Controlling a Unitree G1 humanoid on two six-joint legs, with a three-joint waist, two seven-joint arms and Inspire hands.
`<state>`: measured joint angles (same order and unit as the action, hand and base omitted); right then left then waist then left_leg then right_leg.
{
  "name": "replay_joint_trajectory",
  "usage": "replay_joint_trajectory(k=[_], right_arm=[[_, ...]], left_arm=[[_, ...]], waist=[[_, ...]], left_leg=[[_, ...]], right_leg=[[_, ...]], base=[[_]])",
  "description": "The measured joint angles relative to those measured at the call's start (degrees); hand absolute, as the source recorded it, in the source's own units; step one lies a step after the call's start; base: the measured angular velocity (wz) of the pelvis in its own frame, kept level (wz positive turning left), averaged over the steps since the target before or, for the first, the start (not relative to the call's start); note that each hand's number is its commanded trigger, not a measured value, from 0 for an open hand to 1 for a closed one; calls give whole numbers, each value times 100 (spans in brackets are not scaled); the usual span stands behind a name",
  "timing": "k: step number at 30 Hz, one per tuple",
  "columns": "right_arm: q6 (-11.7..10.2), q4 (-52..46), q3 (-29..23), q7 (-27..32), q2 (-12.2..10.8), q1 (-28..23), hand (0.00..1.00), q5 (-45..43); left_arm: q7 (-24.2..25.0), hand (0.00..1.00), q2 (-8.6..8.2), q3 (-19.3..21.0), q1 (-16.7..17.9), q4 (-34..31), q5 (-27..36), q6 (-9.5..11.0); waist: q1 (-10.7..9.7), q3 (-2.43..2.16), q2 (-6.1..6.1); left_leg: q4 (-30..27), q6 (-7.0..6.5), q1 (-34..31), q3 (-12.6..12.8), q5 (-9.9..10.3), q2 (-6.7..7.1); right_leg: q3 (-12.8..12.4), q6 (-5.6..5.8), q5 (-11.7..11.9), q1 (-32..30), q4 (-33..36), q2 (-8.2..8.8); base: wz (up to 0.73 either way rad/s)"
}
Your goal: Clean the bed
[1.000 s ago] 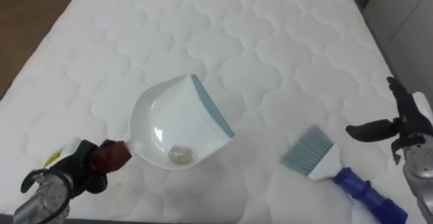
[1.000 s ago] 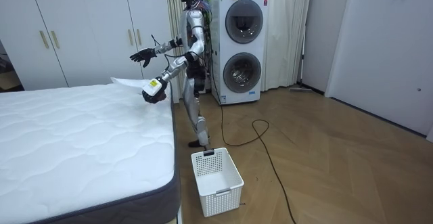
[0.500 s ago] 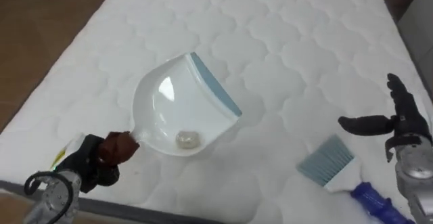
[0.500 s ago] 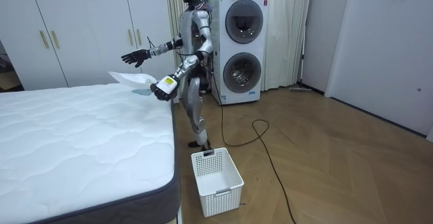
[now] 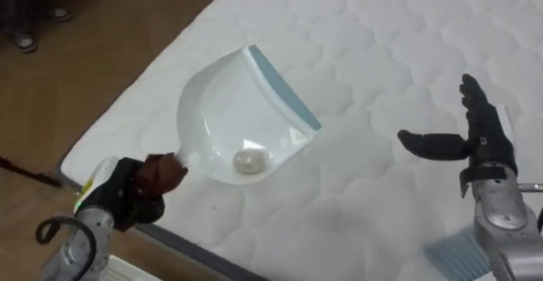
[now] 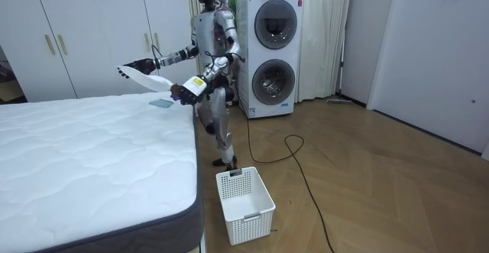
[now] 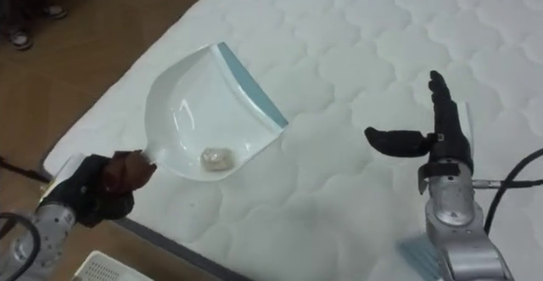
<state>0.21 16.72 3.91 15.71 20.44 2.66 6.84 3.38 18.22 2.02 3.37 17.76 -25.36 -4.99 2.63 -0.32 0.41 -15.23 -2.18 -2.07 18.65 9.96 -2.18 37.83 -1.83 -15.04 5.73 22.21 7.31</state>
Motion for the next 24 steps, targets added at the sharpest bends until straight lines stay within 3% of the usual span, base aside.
replay_joint_trajectory(k=[1,3,4,5,6,7,8,9,10,11,12,14,18,20,24], right_arm=[[0,-16,3,-1,-21,-30,0,18],[0,-19,-10,49,-26,-37,0,23],[0,-57,-35,71,-35,-34,0,16],[-3,-216,-53,54,-44,-13,0,9],[-4,-310,-53,34,-48,-9,0,-6],[-5,-436,-52,32,-50,-11,0,-11],[-6,-447,-50,34,-55,-4,0,-12],[-6,-447,-50,34,-56,2,0,-22],[-9,-450,-51,39,-57,-3,0,-44],[-3,-451,-55,44,-32,-24,0,-42],[-1,-457,-65,57,-15,-65,0,-41],[11,-501,-79,73,-10,-164,0,-33],[-4,-720,-94,-21,-9,-189,0,2],[-16,-724,-75,-38,-9,-186,0,59],[-18,-713,-47,-132,-10,-185,0,185]], left_arm=[[55,100,0,-2,8,-45,-2,11],[130,100,-7,-2,9,-83,-3,10],[166,100,-10,0,-2,-98,-3,12],[173,100,-10,31,-22,-112,-4,14],[174,100,-2,39,-37,-99,-12,12],[179,100,7,8,-45,-78,-19,2],[196,100,-3,-32,-6,-76,-17,-5],[205,100,-19,-42,23,-75,-16,-4],[236,100,-50,-51,69,-73,-18,-5],[255,100,-82,-67,75,-48,-18,-2],[283,100,-89,-113,84,-49,-18,-3],[416,100,-89,-238,87,-49,-122,0],[477,100,-85,-209,139,-50,-186,2],[475,100,2,-198,142,-41,-185,2],[473,100,80,-187,141,27,-180,-1]], waist=[[58,8,-16],[79,12,-25],[75,4,-10],[94,13,9],[41,15,30],[-39,27,57],[-67,30,57],[-82,33,57],[-198,29,53],[-381,56,16],[-428,55,16],[-370,83,-34],[-126,61,-99],[99,52,-174],[251,77,-227]], left_leg=[[71,-32,83,-44,2,30],[111,-88,145,-371,7,126],[111,-122,149,-653,1,182],[35,-149,3,-854,-23,192],[-3,-161,-108,-998,-48,196],[-28,-171,-253,-1286,-119,234],[-27,-167,-316,-1613,-177,298],[-41,-159,-357,-1742,-198,329],[-93,-143,-496,-2080,-256,441],[-166,-146,-661,-2383,-306,606],[-175,-151,-706,-2429,-337,642],[-172,-100,-774,-2588,-405,710],[-249,-101,-916,-2841,-476,818],[-304,-113,-925,-2938,-479,867],[-367,-128,-948,-3169,-480,1003]], right_leg=[[-114,44,-5,-24,268,77],[-373,105,27,-141,826,222],[-593,249,61,-342,1074,230],[-1141,309,-100,-487,777,-9],[-1433,255,-161,-553,573,-168],[-1910,242,-172,-690,172,-391],[-2335,223,-132,-767,-307,-517],[-2528,214,-73,-785,-569,-562],[-2683,228,291,-700,-922,-588],[-2554,52,600,-599,-966,-562],[-2456,42,582,-584,-965,-530],[-2139,115,457,-592,-933,-446],[-1906,143,402,-641,-814,-378],[-1864,186,408,-630,-750,-399],[-1911,209,330,-600,-739,-416]], base=[[57],[71],[62],[67],[83],[103],[92],[87],[126],[143],[134],[73],[46],[26],[39]])
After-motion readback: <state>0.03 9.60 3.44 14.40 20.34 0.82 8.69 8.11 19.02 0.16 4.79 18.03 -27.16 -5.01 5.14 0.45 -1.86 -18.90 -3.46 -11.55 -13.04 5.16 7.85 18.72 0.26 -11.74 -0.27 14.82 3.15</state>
